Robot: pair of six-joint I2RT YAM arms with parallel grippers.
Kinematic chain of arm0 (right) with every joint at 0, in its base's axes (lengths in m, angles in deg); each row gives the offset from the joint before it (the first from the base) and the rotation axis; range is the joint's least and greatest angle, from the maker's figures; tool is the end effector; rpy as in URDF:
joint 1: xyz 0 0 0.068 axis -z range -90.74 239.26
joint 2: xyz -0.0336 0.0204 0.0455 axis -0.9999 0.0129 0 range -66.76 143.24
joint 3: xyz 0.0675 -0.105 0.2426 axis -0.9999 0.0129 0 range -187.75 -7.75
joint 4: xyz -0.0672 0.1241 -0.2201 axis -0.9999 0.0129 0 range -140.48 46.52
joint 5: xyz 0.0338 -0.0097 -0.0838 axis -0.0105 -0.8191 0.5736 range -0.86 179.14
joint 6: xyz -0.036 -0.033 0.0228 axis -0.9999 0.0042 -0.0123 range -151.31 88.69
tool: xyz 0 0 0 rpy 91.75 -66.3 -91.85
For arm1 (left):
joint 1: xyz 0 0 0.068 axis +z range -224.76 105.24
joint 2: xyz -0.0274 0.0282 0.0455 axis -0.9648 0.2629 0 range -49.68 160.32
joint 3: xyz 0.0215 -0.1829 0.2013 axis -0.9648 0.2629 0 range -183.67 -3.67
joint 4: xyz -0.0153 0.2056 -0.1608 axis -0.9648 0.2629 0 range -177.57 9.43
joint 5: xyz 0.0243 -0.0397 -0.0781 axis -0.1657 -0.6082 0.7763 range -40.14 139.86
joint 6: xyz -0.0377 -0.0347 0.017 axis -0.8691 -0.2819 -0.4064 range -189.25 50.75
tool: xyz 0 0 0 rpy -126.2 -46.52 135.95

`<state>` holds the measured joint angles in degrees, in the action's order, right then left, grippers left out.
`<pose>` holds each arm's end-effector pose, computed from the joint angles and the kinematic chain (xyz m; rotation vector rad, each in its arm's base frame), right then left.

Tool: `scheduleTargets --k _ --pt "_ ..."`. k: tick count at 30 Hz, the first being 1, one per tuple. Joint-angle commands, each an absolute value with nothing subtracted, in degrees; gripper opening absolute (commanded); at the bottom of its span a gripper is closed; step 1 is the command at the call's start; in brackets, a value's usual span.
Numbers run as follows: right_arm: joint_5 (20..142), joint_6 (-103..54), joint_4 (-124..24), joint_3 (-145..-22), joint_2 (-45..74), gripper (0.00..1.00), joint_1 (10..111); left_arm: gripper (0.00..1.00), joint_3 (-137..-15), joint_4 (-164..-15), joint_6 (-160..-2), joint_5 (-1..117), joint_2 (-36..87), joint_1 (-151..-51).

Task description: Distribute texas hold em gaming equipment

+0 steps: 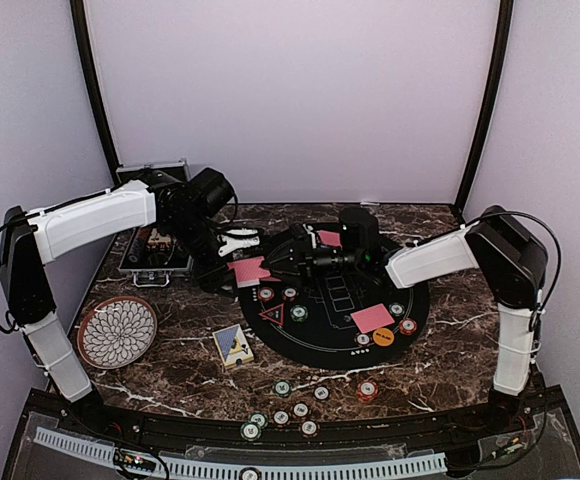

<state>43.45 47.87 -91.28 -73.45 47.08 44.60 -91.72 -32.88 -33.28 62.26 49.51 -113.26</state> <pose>0.2901 0.3223 0.1998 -0.1218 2.2730 2.0794 0.2759 -0.2293 0.2863 1.6895 2.1186 -0.3073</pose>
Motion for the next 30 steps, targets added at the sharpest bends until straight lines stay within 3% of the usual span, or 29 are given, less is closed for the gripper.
scheduleTargets --k 1,5,22,30 --pt "42.48 48.36 -94.8 -75.17 47.69 0.13 44.13 0.0 -92.65 -32.35 -32.69 62.53 46.62 -113.07" --pt "42.35 48.38 -94.89 -74.71 47.1 0.0 44.41 0.0 -92.55 -32.38 -32.68 62.28 46.6 -113.03" --pt "41.73 43.45 -89.16 -68.47 41.49 0.0 52.82 0.0 -91.72 -32.2 -32.51 61.47 45.73 -112.98" --pt "42.39 37.65 -81.61 -73.47 45.28 0.0 56.48 0.0 -91.26 -32.14 -32.46 61.58 45.54 -112.82"
